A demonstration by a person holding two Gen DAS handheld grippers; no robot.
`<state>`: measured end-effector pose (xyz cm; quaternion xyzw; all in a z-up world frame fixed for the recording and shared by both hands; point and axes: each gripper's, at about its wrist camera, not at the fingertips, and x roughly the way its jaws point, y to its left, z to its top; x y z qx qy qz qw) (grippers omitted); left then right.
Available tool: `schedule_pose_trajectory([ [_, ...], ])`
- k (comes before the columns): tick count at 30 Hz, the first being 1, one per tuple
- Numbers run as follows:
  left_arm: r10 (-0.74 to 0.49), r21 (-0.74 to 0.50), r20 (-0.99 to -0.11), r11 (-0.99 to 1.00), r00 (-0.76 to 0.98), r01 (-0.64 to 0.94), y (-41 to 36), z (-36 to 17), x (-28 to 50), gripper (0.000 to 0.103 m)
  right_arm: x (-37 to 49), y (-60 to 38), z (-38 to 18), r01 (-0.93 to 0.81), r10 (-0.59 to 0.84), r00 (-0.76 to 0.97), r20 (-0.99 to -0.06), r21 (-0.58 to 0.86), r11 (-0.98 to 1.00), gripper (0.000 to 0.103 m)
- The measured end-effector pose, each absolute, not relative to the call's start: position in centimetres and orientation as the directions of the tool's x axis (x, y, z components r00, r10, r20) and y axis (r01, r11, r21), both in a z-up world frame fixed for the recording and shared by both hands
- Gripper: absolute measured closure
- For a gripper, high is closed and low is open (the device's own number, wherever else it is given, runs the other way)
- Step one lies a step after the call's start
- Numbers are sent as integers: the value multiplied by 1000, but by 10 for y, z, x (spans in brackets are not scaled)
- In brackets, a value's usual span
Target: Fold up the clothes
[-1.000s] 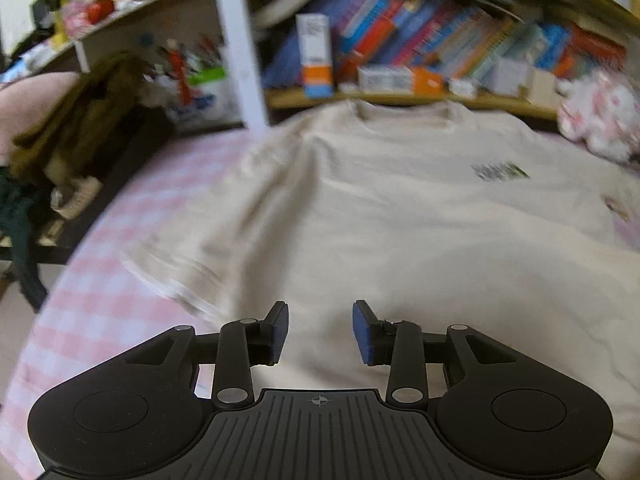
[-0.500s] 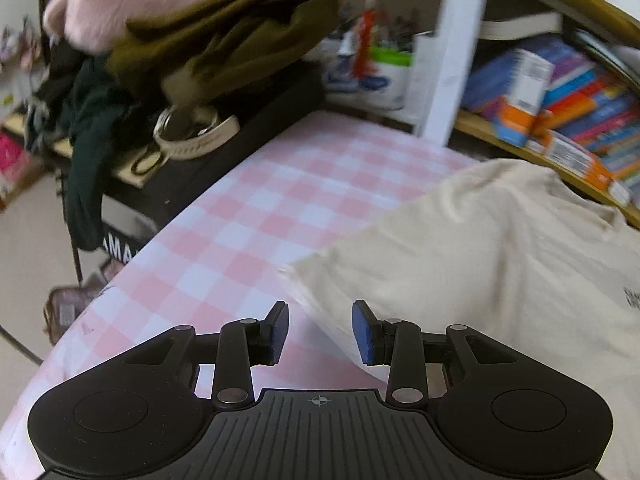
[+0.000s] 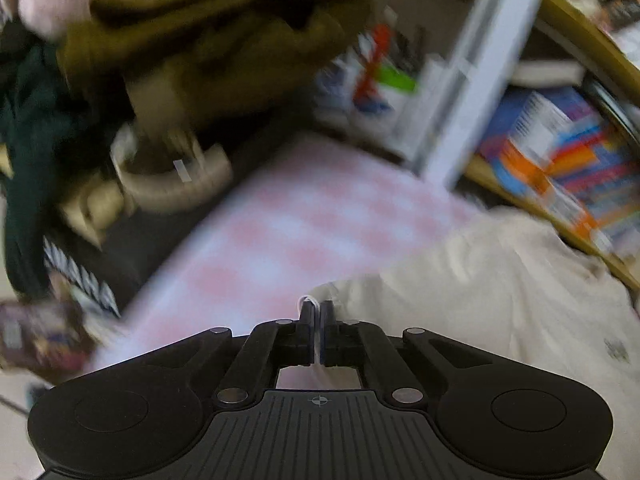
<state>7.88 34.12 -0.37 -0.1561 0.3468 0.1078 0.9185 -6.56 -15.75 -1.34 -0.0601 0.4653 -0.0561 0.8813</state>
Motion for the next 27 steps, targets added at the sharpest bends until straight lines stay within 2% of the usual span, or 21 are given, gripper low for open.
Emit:
schedule_pose_trajectory([
  [9, 177, -20, -673, 966, 719, -257, 357, -2, 148, 102, -60, -158, -13, 84, -175, 536, -826, -155, 984, 68],
  [16, 201, 13, -665, 966, 719, -259, 356, -9, 162, 101, -61, -160, -14, 81, -175, 539, -824, -155, 984, 67],
  [18, 203, 1, -678, 961, 706, -276, 358, -7, 162, 93, -61, -162, -14, 77, -173, 539, -824, -156, 985, 66],
  [19, 208, 1, -673, 960, 710, -280, 357, -4, 158, 93, -61, -162, -14, 72, -171, 539, -825, -158, 985, 66],
  [23, 104, -31, -613, 987, 783, -155, 342, 16, 118, 93, -64, -168, -8, 56, -157, 549, -821, -151, 987, 62],
  [27, -47, -77, -642, 997, 765, -4, 313, 14, 58, 93, -76, -185, 3, 83, -133, 579, -805, -104, 991, 62],
])
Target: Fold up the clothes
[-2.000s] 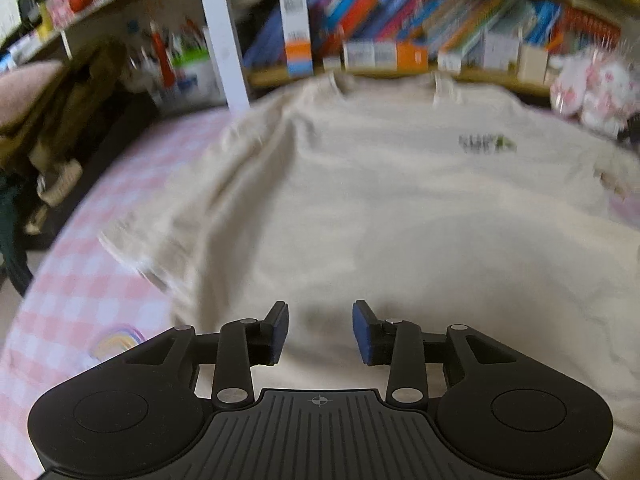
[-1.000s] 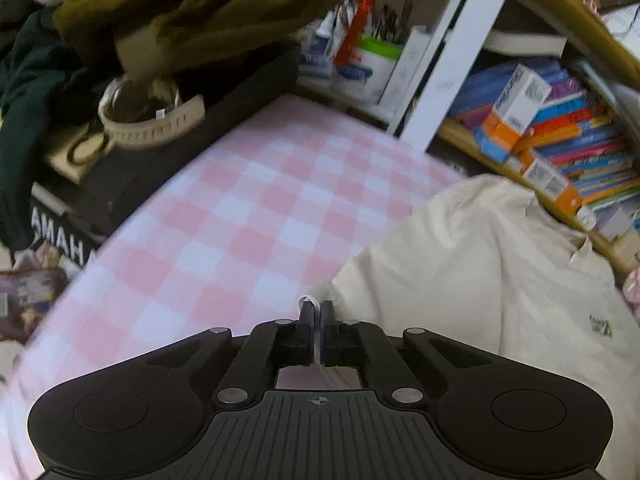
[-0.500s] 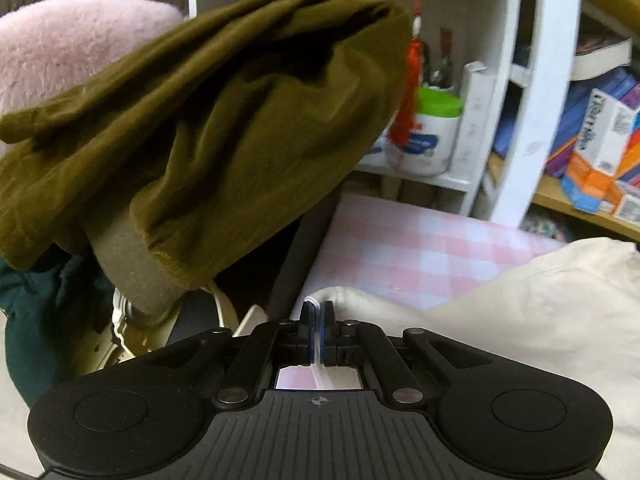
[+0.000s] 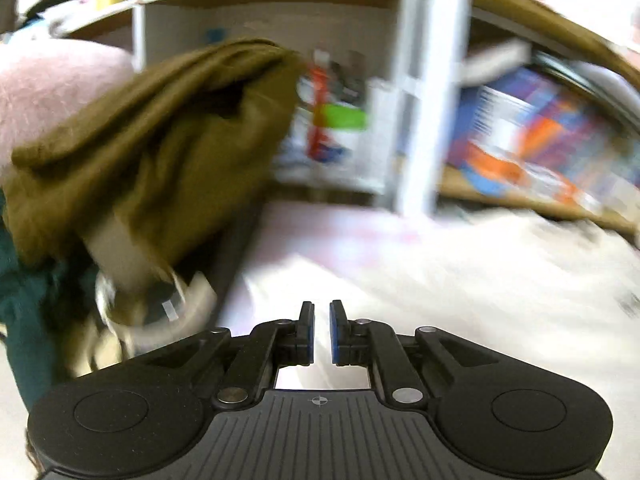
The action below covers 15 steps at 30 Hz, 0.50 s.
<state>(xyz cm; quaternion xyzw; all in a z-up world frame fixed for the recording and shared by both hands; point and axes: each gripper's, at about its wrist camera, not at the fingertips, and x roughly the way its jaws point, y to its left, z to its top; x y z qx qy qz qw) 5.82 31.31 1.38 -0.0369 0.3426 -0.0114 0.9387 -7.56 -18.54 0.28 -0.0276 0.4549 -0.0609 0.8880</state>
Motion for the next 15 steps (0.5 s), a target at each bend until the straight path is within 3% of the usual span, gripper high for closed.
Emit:
schedule_pose_trajectory([
  [8, -163, -209, -738, 978, 655, 7, 268, -21, -74, 90, -96, -222, 4, 27, -81, 583, -808, -80, 996, 62],
  [12, -181, -246, -756, 969, 629, -16, 249, -21, -112, 71, -115, -235, -2, -35, -21, 567, -823, -50, 998, 60],
  [15, -180, -241, -758, 970, 627, -13, 229, -18, -134, 67, -132, -242, -7, -77, 27, 557, -830, -19, 997, 60],
])
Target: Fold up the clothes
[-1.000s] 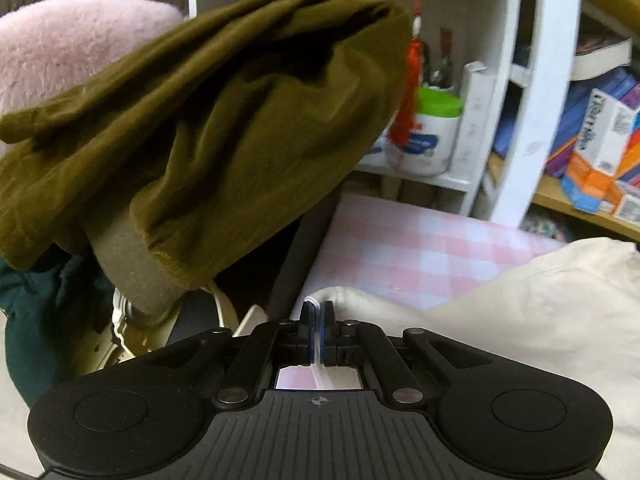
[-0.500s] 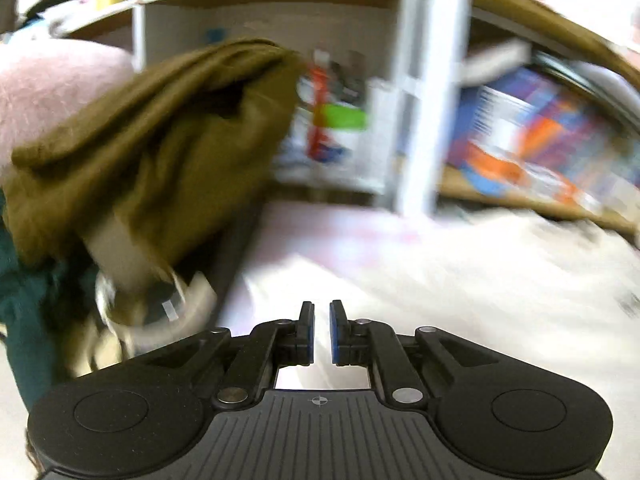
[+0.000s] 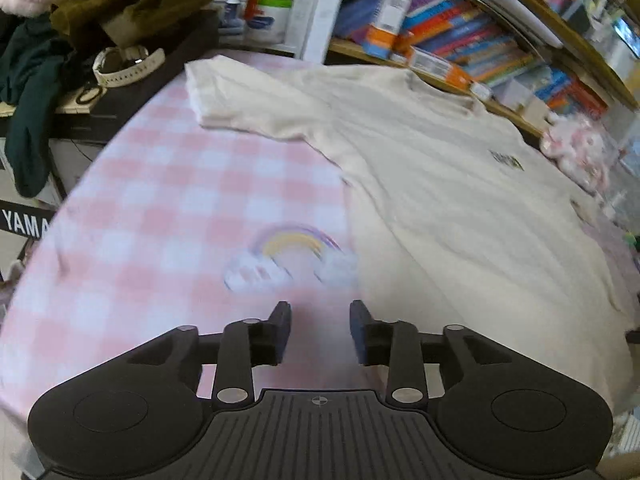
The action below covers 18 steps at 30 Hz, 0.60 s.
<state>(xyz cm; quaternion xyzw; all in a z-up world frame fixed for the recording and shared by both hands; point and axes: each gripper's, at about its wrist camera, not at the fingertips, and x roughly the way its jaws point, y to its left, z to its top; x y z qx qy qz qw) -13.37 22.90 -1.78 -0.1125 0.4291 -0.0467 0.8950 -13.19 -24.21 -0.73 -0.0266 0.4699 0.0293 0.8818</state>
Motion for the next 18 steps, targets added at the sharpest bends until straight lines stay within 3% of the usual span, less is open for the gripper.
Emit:
schedule_pose_trajectory([
  [8, -161, -213, -766, 977, 623, -9, 184, -23, -167, 60, -164, -260, -18, -144, 119, 545, -830, 47, 988, 60],
  [10, -150, -207, -762, 978, 630, -18, 178, -23, -170, 66, -170, -262, -21, -147, 131, 542, -830, 60, 987, 63],
  [11, -154, -216, -761, 976, 631, -23, 176, -24, -171, 86, -173, -262, -22, -150, 138, 544, -828, 66, 986, 63],
  [12, -160, -233, -757, 972, 633, -33, 177, -23, -171, 93, -174, -262, -23, -155, 145, 547, -825, 71, 985, 68],
  [13, -167, -251, -754, 967, 635, -44, 178, -22, -172, 93, -176, -262, -23, -159, 152, 549, -822, 76, 984, 84],
  [15, -182, -300, -728, 951, 661, -68, 181, -14, -172, 95, -177, -263, -23, -165, 184, 541, -821, 111, 980, 102],
  [18, -195, -352, -655, 934, 730, -65, 183, 12, -171, 95, -180, -267, -12, -186, 364, 508, -781, 314, 931, 103],
])
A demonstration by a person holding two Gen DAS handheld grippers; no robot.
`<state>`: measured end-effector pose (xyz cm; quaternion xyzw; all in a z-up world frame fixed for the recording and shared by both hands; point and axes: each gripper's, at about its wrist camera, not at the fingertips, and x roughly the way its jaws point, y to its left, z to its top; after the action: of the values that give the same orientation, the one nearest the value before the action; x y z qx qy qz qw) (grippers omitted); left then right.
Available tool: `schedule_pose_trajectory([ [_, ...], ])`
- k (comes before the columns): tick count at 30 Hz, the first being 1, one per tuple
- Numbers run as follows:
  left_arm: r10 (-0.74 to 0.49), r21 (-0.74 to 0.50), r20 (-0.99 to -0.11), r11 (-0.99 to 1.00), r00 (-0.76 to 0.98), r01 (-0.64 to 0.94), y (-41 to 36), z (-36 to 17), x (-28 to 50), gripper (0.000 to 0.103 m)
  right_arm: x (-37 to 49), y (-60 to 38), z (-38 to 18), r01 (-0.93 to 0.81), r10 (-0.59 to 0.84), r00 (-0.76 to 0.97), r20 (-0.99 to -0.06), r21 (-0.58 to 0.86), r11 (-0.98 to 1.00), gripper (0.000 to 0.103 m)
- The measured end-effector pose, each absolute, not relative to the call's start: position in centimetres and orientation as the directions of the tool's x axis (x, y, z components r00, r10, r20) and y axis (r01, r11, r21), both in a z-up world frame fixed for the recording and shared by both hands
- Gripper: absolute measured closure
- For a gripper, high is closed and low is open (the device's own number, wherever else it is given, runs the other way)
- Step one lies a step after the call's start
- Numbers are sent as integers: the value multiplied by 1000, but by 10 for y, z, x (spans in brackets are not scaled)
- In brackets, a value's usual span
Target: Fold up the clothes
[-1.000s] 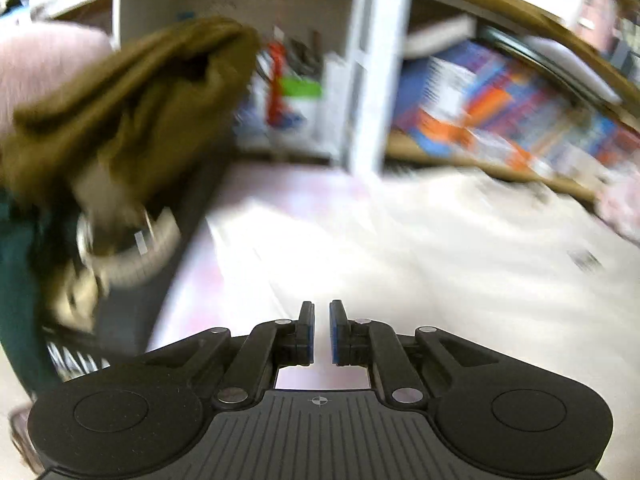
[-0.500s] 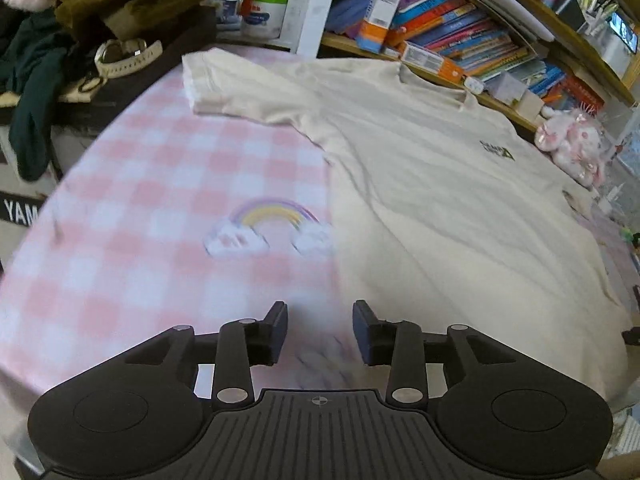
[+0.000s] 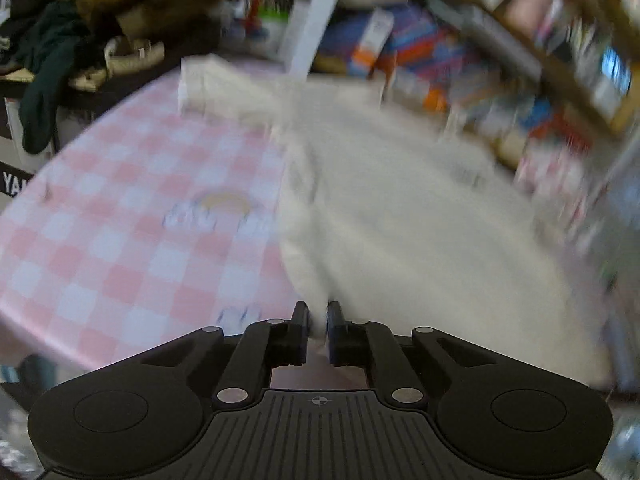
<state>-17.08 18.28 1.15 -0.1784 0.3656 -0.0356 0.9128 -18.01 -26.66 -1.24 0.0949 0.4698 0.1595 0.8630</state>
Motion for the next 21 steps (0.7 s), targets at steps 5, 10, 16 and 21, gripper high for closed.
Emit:
schedule_pose_trajectory([
  [5, -166, -326, -611, 944, 774, -55, 183, 31, -165, 95, -184, -267, 23, -257, 490, 552, -675, 421, 870, 101],
  [10, -150, -324, -644, 942, 750, -90, 189, 23, -175, 95, -172, -283, 14, -202, 158, 607, -779, 40, 979, 58],
  [16, -151, -342, -673, 932, 724, -124, 196, 14, -177, 95, -153, -301, -14, -195, 100, 536, -838, -8, 981, 73],
  [21, -132, -320, -690, 938, 712, -136, 193, 14, -175, 95, -153, -302, 0, -226, 312, 492, -813, 227, 947, 100],
])
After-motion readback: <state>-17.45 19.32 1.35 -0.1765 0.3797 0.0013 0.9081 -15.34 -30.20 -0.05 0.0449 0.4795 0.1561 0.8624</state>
